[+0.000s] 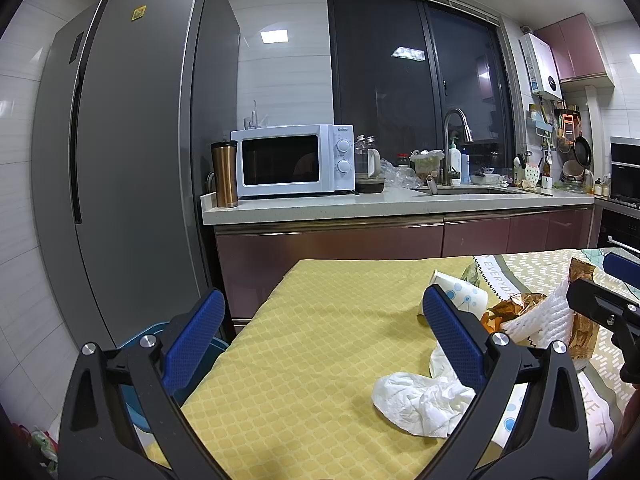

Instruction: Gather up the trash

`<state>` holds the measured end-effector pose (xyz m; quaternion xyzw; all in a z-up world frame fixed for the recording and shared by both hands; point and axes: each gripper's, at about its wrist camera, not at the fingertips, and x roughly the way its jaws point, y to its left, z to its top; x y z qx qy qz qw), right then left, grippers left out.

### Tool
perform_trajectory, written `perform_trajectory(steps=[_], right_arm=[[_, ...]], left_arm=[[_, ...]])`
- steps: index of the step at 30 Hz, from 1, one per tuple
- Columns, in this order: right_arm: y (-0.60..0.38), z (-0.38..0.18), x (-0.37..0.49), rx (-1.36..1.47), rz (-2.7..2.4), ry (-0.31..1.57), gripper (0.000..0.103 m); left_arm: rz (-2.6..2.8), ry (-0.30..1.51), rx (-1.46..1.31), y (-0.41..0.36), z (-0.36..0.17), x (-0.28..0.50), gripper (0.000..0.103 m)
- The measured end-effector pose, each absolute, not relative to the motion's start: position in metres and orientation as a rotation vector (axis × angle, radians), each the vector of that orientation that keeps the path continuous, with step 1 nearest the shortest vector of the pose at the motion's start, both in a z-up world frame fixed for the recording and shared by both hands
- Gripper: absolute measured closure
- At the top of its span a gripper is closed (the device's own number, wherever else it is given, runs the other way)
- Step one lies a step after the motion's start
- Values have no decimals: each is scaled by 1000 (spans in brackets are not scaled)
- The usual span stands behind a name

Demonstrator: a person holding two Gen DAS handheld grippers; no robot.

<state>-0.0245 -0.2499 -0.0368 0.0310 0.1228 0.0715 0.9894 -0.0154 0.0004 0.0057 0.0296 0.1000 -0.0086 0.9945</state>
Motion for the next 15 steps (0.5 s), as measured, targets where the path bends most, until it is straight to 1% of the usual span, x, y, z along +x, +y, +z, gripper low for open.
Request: perform_trajectory(steps=[15], right_arm=[[-252, -39, -29, 60, 154, 258, 7]], left_arm=[[-24, 206, 62, -1, 1, -14, 5]])
